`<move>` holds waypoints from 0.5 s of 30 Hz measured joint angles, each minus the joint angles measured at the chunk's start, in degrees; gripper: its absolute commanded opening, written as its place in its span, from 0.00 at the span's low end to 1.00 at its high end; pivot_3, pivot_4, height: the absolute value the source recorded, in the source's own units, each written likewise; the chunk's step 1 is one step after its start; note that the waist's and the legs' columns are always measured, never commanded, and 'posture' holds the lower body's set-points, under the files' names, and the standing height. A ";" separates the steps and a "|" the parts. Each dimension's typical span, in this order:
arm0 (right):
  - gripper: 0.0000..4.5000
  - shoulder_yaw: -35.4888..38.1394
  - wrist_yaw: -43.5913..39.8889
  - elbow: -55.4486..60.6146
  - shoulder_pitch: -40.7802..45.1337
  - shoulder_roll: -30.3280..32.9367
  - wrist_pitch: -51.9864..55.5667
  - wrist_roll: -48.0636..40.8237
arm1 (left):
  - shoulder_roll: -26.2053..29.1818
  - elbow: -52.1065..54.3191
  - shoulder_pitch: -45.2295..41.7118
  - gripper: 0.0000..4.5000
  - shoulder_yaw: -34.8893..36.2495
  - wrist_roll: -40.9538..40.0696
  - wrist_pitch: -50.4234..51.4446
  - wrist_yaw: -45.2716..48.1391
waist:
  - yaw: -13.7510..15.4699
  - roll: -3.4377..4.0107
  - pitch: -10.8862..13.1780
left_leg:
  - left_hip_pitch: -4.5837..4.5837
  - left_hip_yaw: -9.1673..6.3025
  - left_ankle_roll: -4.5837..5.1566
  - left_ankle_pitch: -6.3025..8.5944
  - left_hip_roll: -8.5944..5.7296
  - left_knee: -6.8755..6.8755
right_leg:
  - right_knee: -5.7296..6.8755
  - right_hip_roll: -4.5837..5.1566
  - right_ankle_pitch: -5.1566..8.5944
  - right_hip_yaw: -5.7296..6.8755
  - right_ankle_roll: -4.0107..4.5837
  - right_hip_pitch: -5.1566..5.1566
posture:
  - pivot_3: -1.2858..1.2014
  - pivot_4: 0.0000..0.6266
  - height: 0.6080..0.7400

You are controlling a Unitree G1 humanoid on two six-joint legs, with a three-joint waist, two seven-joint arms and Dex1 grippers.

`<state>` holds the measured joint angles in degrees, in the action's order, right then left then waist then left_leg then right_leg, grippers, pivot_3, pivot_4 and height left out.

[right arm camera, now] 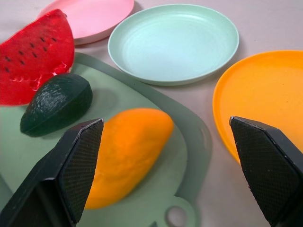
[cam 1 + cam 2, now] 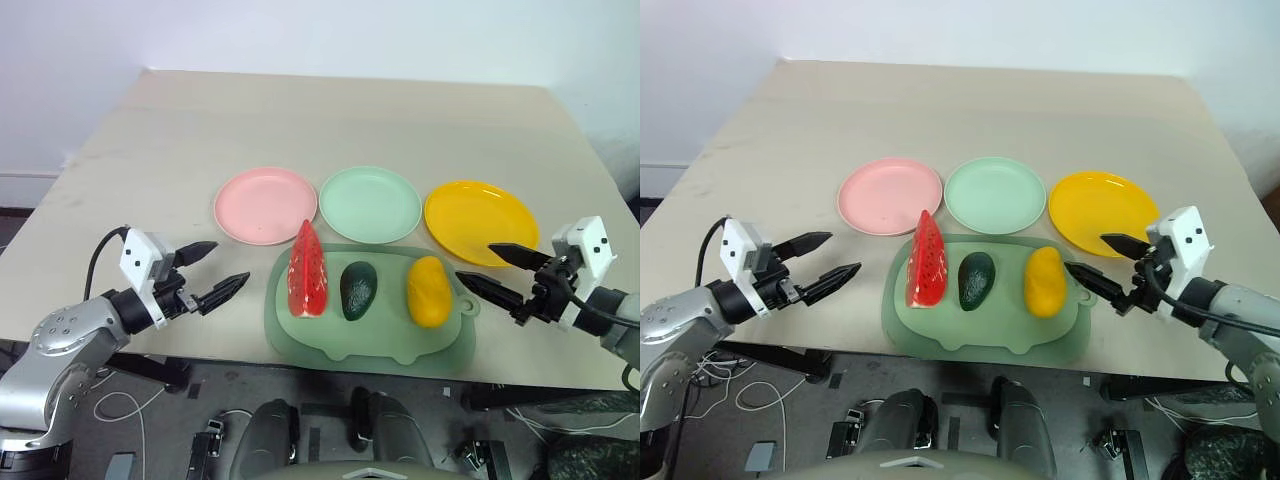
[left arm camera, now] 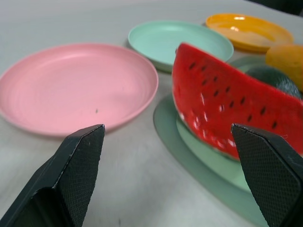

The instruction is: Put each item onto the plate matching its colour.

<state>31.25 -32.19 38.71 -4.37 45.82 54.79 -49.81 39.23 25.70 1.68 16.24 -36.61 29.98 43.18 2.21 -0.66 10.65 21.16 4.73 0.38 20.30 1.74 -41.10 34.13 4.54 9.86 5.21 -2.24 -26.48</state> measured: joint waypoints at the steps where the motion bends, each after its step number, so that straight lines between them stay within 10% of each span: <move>1: 1.00 0.36 2.95 2.75 0.20 0.00 2.24 -2.52 | -0.02 -0.62 -0.70 0.99 -0.44 0.02 0.01 0.18 | -0.04 -0.01 0.00 | 0.00 0.00 0.00 0.00 0.01 0.00 | -0.01 -0.02 0.00 0.00 0.00 0.00 | 0.52 0.24 1.00; 15: 1.00 -14.32 62.91 7.91 6.37 17.69 -0.14 -51.47 | -2.80 -5.35 -5.91 0.99 -7.60 1.12 -0.11 1.75 | -0.14 -0.10 0.02 | 0.07 0.00 0.00 0.00 0.00 0.02 | -0.08 -0.02 0.00 -0.02 0.01 -0.03 | 0.52 0.24 1.00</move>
<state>16.93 30.72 46.62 2.00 63.52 54.65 -101.28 36.42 20.35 -4.23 8.64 -35.49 29.86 44.93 2.07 -0.77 10.67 21.23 4.74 0.38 20.31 1.73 -41.08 34.05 4.52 9.86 5.19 -2.23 -26.51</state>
